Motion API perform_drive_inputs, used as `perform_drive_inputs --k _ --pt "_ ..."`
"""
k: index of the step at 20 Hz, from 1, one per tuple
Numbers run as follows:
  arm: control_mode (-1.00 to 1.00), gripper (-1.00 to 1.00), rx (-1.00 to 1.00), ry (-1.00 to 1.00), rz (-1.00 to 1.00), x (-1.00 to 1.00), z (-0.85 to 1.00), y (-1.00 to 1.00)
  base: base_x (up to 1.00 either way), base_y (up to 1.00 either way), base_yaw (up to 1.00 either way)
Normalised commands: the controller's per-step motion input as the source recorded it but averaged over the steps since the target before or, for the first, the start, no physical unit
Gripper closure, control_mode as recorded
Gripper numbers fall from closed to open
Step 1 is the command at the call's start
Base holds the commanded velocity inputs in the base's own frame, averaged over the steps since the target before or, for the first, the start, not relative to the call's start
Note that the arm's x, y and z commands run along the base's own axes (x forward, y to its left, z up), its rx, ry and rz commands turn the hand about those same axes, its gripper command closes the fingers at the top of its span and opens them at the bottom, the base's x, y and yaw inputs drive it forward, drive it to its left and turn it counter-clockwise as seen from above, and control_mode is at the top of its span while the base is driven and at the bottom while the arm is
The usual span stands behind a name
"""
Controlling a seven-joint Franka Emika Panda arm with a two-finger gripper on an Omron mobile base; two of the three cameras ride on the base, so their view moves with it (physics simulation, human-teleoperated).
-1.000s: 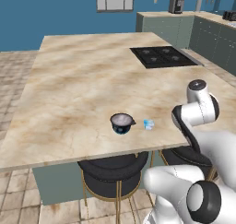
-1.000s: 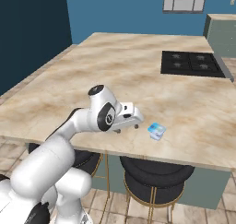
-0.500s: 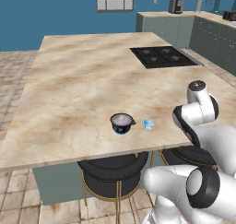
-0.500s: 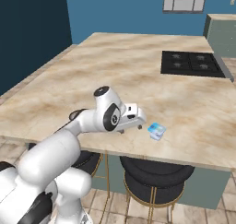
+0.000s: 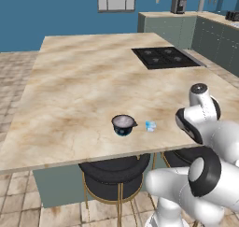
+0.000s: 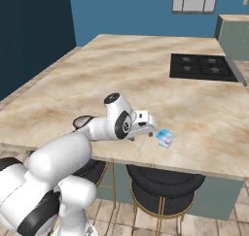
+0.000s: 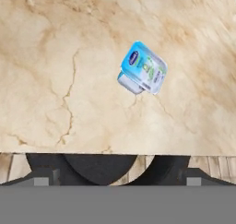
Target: Stack the yogurt containers by placing the smaller containers on top of the larger containers.
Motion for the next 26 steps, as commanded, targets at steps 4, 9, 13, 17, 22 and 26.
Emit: perform_drive_inputs --k 4,9,13,17,22,26 --pt "-1.0 -1.0 0.0 0.0 0.0 0.27 -0.12 0.0 0.0 0.0 0.0" --pt "-1.0 -1.0 0.0 0.0 0.0 0.27 -0.1 -0.01 0.0 0.0 0.0" --pt "-1.0 -1.0 0.0 0.0 0.0 0.16 -0.12 -0.08 0.0 0.0 0.0" --pt "-1.0 -1.0 0.0 0.0 0.0 0.15 -0.11 -0.08 0.0 0.0 0.0" --pt "-1.0 -1.0 0.0 0.0 0.0 0.15 -0.11 -0.09 0.0 0.0 0.0" --pt "-1.0 -1.0 0.0 0.0 0.0 0.16 -0.12 -0.09 0.0 0.0 0.0"
